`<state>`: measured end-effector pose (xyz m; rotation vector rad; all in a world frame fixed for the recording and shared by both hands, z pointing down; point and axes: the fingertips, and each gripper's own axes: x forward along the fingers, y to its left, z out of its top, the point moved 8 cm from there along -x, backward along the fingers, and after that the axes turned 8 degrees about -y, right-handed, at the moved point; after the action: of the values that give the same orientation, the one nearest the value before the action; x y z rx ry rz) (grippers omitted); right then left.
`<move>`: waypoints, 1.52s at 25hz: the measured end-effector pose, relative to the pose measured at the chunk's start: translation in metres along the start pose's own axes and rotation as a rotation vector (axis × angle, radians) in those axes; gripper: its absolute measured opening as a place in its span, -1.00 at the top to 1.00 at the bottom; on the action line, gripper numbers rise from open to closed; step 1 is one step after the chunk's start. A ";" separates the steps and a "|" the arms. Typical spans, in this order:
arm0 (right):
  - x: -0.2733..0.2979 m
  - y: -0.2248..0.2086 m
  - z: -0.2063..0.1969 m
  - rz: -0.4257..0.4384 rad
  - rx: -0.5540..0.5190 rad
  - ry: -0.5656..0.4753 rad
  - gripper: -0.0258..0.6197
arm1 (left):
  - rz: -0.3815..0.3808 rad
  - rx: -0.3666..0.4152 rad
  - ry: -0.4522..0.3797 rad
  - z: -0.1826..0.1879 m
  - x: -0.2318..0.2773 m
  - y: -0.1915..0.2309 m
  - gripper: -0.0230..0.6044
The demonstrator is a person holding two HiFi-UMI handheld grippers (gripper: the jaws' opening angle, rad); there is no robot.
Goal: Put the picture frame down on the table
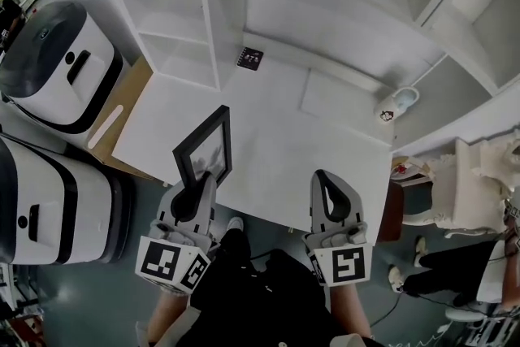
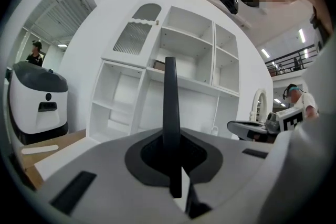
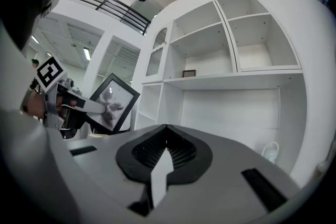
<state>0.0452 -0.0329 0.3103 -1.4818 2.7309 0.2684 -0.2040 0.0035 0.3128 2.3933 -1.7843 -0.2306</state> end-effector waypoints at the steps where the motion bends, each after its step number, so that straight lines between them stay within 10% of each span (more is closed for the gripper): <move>1: 0.004 0.003 0.000 -0.013 -0.001 0.001 0.92 | -0.012 0.000 0.002 0.002 0.004 0.006 0.89; 38: 0.053 -0.003 -0.003 -0.104 0.085 0.012 0.77 | -0.359 -0.010 0.076 -0.002 0.092 0.005 0.89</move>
<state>0.0187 -0.0785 0.3076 -1.6003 2.6277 0.1388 -0.1820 -0.0858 0.3129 2.6604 -1.3091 -0.1836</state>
